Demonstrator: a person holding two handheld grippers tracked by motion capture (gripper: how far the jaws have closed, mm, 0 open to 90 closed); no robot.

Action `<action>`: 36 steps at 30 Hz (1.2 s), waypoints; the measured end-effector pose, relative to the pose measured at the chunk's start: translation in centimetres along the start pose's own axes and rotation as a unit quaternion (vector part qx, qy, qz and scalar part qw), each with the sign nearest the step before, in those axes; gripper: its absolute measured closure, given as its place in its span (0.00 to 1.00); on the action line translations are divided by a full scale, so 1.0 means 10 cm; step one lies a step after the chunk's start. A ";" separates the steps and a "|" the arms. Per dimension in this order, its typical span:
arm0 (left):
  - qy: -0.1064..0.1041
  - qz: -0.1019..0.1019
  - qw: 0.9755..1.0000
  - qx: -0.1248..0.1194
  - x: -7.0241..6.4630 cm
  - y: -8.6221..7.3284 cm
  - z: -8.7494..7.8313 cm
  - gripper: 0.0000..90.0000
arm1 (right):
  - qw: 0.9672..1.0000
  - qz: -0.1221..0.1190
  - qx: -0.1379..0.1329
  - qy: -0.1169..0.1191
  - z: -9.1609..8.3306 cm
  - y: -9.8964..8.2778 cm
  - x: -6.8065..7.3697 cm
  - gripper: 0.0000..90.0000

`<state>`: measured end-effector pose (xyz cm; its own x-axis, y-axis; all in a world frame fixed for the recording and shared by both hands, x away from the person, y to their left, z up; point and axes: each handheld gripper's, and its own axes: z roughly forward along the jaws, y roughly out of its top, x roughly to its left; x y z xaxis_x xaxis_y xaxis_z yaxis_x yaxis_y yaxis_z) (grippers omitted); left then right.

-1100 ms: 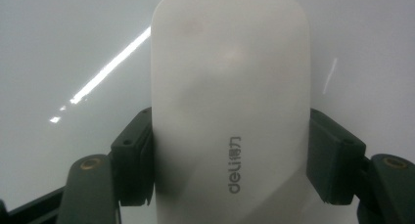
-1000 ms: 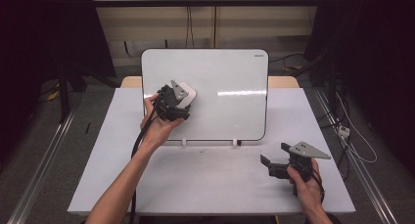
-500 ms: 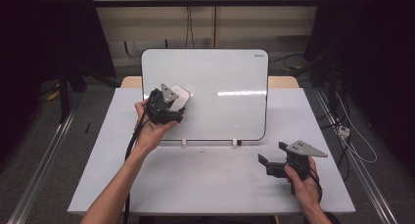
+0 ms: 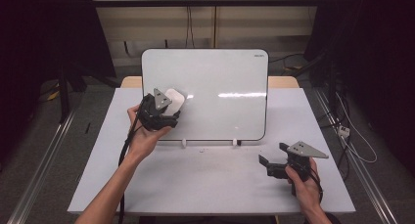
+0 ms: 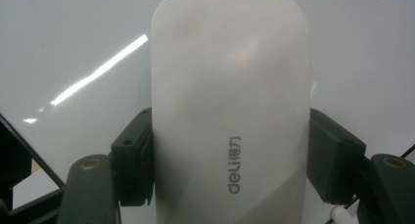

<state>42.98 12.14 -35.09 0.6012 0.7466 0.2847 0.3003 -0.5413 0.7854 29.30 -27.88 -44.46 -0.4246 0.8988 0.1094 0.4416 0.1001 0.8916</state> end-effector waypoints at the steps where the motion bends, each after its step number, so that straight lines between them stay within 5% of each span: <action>1: -0.001 0.000 1.000 -0.001 0.00 0.00 -0.01 0.34 | 1.000 0.001 0.000 0.000 0.00 0.00 0.00 0.08; 15: -0.002 -0.001 1.000 0.007 0.02 -0.16 -0.17 0.34 | 1.000 0.006 0.000 -0.008 -0.01 0.00 -0.03 0.08; 23: 0.009 0.003 1.000 0.024 0.02 -0.34 -0.08 0.34 | 1.000 0.006 0.003 -0.008 0.01 0.00 -0.01 0.08; 36: 0.032 0.021 0.998 0.048 -0.02 -0.39 0.13 0.34 | 1.000 0.003 0.002 -0.004 -0.01 -0.02 -0.03 0.08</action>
<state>42.65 13.59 -38.92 0.5677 0.7434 0.3537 0.3461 -0.6054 0.7168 29.29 -28.17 -44.64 -0.4165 0.9023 0.1111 0.4464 0.0965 0.8896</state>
